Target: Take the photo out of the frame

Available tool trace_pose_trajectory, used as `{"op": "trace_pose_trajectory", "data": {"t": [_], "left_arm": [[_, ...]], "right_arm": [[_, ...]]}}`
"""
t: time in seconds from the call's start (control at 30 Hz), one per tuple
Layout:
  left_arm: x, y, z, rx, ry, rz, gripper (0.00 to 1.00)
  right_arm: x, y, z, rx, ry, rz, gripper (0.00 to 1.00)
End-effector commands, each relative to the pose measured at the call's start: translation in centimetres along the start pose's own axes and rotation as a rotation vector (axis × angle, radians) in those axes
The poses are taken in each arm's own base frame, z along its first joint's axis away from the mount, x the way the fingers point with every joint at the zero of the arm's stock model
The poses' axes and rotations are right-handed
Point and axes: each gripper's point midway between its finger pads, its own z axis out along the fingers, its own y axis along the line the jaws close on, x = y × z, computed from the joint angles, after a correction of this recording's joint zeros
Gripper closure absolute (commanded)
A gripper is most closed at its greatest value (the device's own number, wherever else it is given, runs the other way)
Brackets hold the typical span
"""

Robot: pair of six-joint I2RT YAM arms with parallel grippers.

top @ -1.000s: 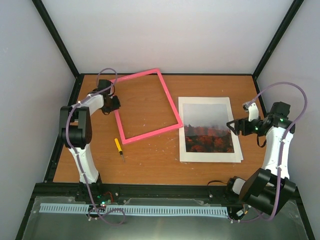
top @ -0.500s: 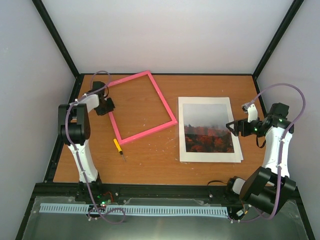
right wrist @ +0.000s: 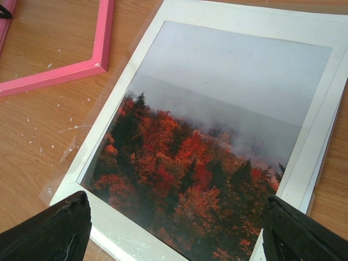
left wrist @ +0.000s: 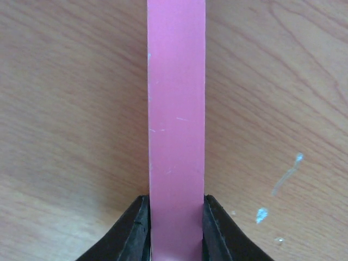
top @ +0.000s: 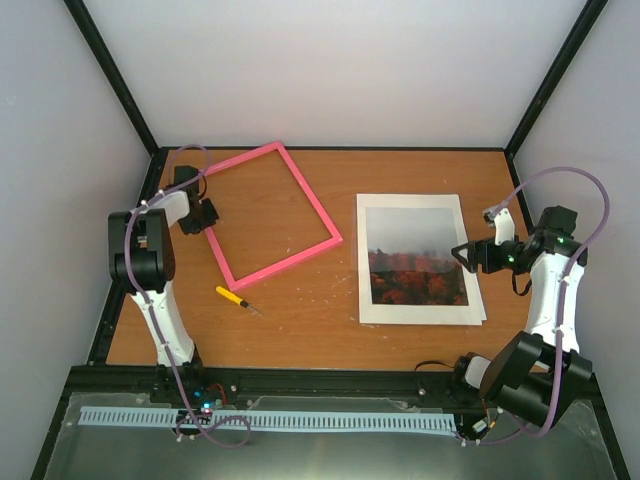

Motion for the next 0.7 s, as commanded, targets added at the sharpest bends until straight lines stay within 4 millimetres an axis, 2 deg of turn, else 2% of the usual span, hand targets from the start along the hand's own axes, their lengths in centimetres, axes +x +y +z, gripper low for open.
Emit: {"op": "trace_pose_trajectory", "data": {"t": [0.0,0.07,0.2,0.33,0.4,0.5,0.67], "left_arm": [[-0.3,2.0,-1.0,-0.058,-0.017,-0.029,0.99],[-0.3,1.7,-1.0,-0.044,-0.013,-0.03,0.97],[-0.4,1.5,-1.2,-0.034,-0.012,-0.039,0.81],[-1.1,1.1,-2.8,-0.011,-0.037,-0.076,0.56],[-1.7,0.0,-4.7,0.05,-0.073,-0.089,0.48],[-2.5,-1.8,-8.5,0.182,-0.156,-0.092,0.44],[-0.5,-6.6,-15.1,0.372,-0.274,0.048,0.42]], "right_arm": [[0.2,0.0,0.4,-0.018,-0.003,-0.003,0.17],[0.1,0.0,0.4,-0.022,-0.007,0.001,0.17],[0.1,0.0,0.5,-0.028,-0.006,0.007,0.17],[0.6,-0.4,0.9,-0.017,0.009,0.015,0.17],[0.9,-0.7,1.2,-0.008,0.025,0.018,0.17],[1.4,-1.4,1.6,0.019,0.047,0.016,0.17],[2.7,-2.5,3.1,0.066,0.121,0.004,0.17]]}}
